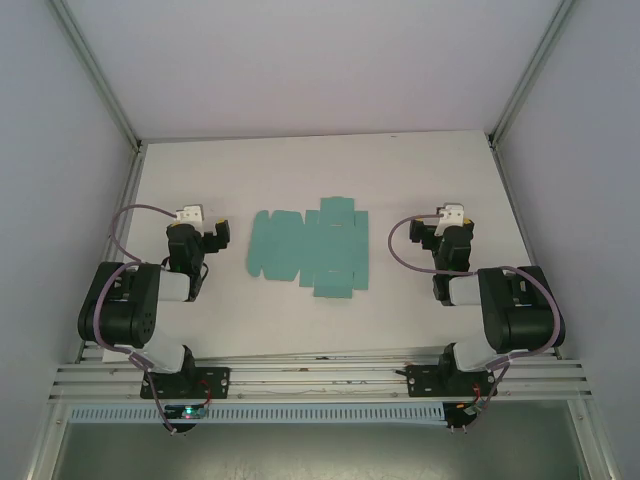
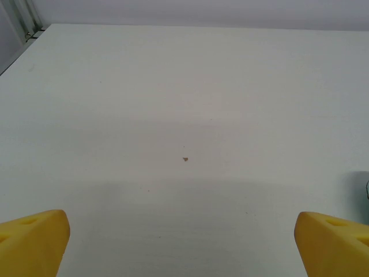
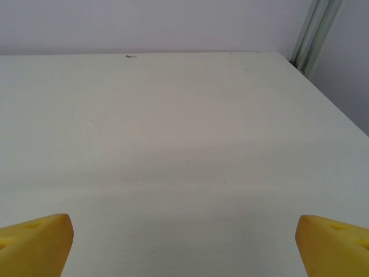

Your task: Assemble paper box

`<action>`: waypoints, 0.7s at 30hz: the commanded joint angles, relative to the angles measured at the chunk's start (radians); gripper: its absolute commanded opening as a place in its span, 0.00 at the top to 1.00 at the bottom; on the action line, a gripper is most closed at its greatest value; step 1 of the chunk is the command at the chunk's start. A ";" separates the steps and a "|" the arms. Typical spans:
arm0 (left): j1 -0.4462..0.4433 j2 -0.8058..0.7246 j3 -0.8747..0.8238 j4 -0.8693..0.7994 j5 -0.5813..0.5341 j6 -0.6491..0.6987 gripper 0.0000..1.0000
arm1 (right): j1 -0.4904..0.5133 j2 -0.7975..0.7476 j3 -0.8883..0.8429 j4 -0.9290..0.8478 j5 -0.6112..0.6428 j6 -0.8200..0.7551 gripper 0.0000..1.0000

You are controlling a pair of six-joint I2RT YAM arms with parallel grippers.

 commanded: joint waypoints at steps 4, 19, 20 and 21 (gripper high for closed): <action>-0.008 -0.004 0.012 -0.012 -0.002 0.015 0.00 | 0.010 -0.014 0.013 0.010 -0.013 -0.001 0.02; -0.008 -0.014 0.026 -0.035 0.010 0.019 0.00 | 0.007 -0.017 0.011 0.010 -0.016 0.005 0.02; -0.008 -0.031 0.039 -0.076 0.007 0.015 0.00 | 0.004 -0.020 0.011 0.009 -0.014 0.007 0.02; -0.008 -0.060 0.061 -0.137 0.000 0.014 0.00 | 0.007 -0.030 0.012 0.004 -0.011 0.006 0.02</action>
